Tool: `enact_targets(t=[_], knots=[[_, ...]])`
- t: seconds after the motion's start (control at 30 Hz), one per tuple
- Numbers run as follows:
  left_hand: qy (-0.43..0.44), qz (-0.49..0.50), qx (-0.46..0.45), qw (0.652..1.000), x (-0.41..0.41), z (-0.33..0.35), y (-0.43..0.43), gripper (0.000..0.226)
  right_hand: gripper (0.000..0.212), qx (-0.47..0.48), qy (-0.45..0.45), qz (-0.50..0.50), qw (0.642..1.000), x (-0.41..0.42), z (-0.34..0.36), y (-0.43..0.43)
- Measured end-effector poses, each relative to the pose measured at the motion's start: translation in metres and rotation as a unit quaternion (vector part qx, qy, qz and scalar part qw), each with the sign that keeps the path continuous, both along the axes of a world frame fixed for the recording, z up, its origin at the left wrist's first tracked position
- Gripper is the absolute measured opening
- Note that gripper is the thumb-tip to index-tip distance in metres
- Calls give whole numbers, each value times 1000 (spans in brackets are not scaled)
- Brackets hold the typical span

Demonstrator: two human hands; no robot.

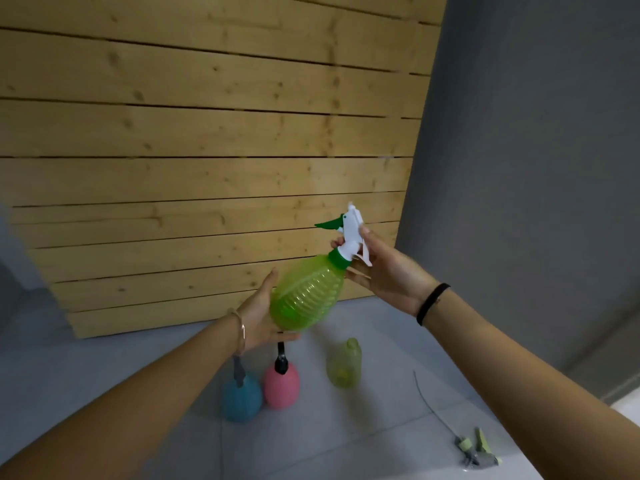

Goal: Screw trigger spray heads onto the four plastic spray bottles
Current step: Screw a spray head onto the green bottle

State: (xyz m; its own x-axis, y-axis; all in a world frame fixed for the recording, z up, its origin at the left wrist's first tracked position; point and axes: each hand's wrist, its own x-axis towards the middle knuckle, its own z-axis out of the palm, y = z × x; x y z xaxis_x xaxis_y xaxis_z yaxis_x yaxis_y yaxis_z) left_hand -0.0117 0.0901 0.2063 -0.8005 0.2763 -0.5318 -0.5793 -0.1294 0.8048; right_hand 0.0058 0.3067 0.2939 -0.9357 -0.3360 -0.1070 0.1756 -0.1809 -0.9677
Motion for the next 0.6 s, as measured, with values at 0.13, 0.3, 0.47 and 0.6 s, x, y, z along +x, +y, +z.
enact_targets(t=[0.13, 0.3, 0.47, 0.6], knots=[[105, -34, -288, 951, -11, -41, -13, 35, 36, 116, -28, -38, 992, -20, -48, -14], [114, -100, -365, 918, -24, -101, -17, 29, 39, 237, -55, -71, 967, -37, -132, -23], [40, -118, -392, 911, -42, -148, -8, 74, 44, 253, -80, -103, 959, -52, -202, -21], [-11, -114, -371, 921, -50, -174, 1, 82, 38, 272, -104, -112, 950, -59, -246, -22]])
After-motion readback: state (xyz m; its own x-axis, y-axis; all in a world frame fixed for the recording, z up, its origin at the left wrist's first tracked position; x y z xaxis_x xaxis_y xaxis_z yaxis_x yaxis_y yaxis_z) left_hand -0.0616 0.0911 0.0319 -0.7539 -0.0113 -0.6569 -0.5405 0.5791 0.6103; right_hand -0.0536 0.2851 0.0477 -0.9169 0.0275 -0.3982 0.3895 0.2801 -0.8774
